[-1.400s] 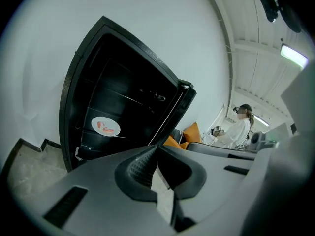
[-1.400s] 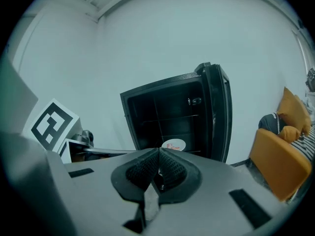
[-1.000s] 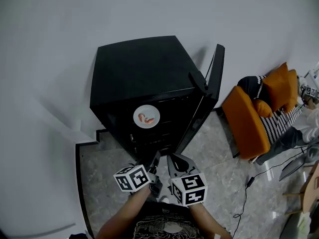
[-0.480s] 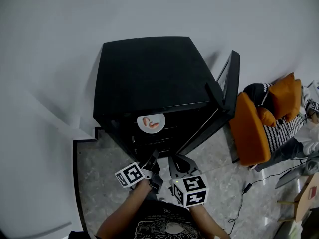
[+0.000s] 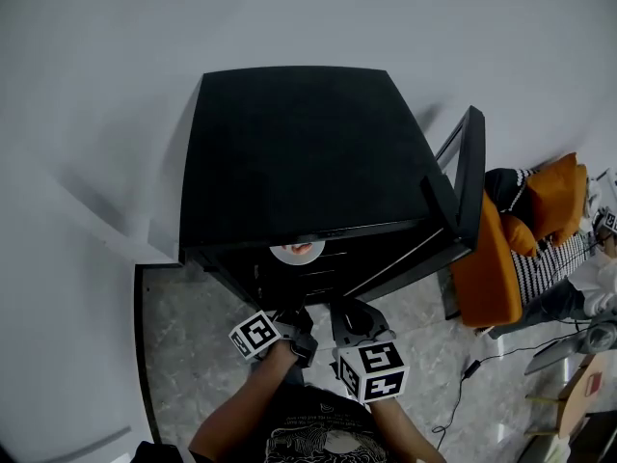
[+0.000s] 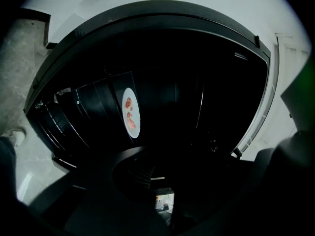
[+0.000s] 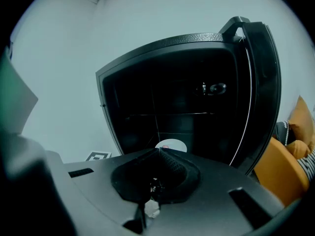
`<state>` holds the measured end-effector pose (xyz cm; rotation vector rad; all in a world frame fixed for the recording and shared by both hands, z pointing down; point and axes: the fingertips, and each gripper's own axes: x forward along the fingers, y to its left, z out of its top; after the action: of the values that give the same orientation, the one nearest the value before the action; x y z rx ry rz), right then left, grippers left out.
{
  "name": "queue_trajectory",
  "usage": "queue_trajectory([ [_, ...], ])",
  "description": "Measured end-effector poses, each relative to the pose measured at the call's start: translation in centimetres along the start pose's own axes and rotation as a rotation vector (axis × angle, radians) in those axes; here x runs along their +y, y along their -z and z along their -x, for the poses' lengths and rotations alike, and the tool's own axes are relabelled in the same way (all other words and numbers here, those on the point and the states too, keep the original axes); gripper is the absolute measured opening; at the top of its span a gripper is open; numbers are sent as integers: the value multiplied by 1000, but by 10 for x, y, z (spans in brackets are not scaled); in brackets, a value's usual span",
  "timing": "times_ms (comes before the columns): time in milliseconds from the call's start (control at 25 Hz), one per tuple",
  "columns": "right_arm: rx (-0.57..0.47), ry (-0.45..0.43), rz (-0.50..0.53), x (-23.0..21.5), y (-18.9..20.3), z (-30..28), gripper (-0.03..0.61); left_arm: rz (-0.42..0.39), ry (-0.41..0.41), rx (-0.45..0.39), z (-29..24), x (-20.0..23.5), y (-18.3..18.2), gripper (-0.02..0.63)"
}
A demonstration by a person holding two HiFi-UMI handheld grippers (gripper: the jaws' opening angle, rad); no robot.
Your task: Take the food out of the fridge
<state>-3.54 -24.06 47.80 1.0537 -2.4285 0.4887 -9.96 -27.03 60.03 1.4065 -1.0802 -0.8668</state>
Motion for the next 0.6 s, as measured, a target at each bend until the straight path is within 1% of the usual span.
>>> queue_trajectory([
  [160,18,4,-2,-5,0,-10,21,31,-8,-30,-11,13,-6,17],
  [360,29,13,8,-14,-2,-23,21,34,-54,-48,-24,30,-17,18],
  [440,39,13,13,-17,-3,-27,21,30,-72,-42,-29,36,-18,23],
  [480,42,14,15,-18,-3,-29,21,31,-78,-35,-32,39,-18,41],
  [520,42,15,16,-19,-4,-31,21,36,-82,-29,-34,42,-17,79],
  [560,42,16,15,-20,-5,-33,21,44,-83,-25,-35,44,-17,100],
  [600,44,17,14,-21,-5,-35,21,52,-85,-26,-37,46,-18,100],
])
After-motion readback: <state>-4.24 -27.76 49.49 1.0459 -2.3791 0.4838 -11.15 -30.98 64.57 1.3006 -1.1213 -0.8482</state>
